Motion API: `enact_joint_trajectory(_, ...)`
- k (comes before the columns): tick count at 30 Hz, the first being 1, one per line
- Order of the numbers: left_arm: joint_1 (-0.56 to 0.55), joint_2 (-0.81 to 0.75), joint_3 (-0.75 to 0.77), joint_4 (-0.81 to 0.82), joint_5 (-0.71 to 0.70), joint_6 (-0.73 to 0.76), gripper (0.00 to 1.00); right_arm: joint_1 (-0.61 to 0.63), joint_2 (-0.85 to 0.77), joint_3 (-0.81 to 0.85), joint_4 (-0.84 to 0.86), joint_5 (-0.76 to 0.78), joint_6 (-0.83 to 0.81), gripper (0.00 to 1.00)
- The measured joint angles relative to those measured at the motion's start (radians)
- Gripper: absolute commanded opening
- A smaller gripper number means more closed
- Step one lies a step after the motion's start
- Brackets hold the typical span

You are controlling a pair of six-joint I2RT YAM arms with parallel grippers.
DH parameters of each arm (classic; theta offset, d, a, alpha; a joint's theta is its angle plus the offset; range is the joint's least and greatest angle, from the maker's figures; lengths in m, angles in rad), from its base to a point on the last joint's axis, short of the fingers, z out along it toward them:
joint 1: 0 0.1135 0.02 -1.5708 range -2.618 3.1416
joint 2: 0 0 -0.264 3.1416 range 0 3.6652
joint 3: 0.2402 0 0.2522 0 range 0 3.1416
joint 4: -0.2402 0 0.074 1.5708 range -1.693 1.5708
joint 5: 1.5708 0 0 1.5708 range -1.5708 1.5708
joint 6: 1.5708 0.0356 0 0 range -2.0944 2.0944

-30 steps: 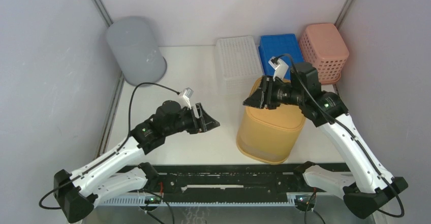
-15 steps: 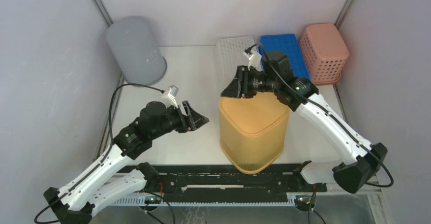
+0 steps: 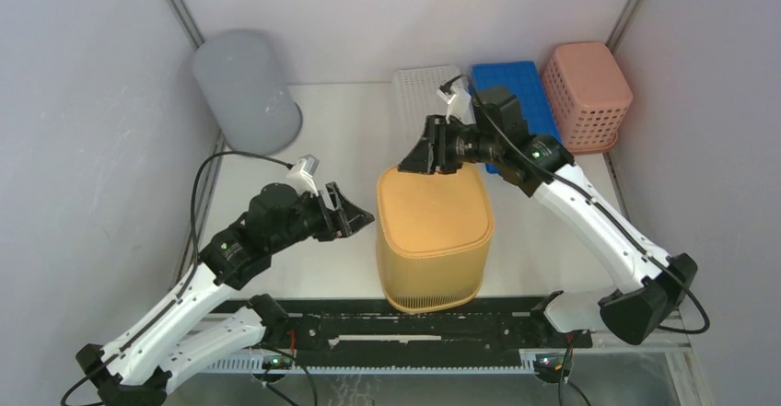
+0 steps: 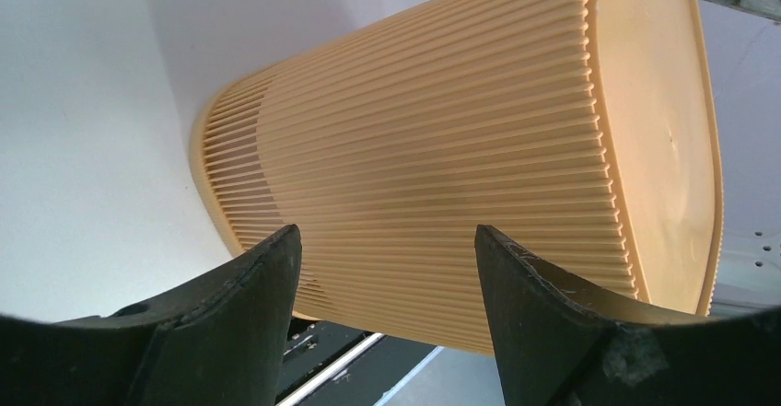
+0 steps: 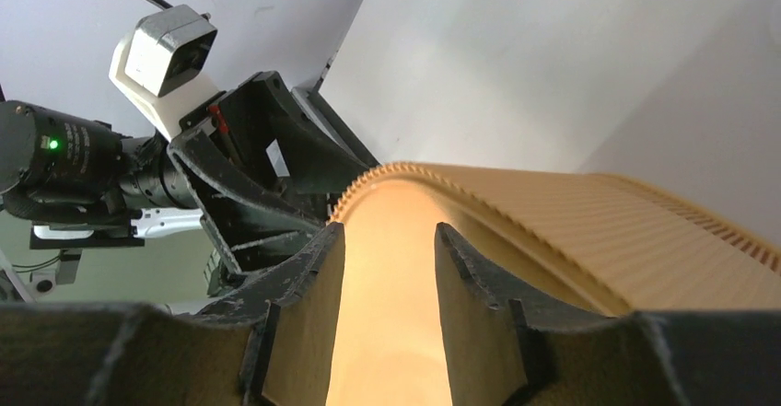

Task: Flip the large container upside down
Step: Move the container to the center of the board.

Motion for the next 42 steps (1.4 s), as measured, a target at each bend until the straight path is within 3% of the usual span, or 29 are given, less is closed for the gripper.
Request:
enact_joint_trajectory(6, 0.000, 0.007, 0.000, 0.000, 0.000, 0.000, 0.74, -0.065, -0.154, -0.061, -0.030, 0.001, -0.012, 0.54)
enact_joint_trajectory(12, 0.000, -0.003, 0.000, -0.001, 0.006, -0.003, 0.74, -0.212, -0.362, -0.085, -0.061, -0.006, -0.030, 0.55)
enact_joint_trajectory(18, 0.000, -0.051, -0.001, -0.004, 0.023, -0.017, 0.74, -0.365, -0.538, -0.264, -0.158, -0.017, -0.050, 0.56)
enact_joint_trajectory(33, -0.002, -0.114, -0.095, 0.002, 0.046, -0.063, 0.73, -0.761, -0.754, -0.612, -0.265, -0.208, -0.093, 0.56)
enact_joint_trajectory(42, -0.044, -0.091, -0.185, 0.067, 0.060, -0.111, 0.73, -0.793, -0.824, -0.801, -0.269, -0.345, -0.090, 0.55)
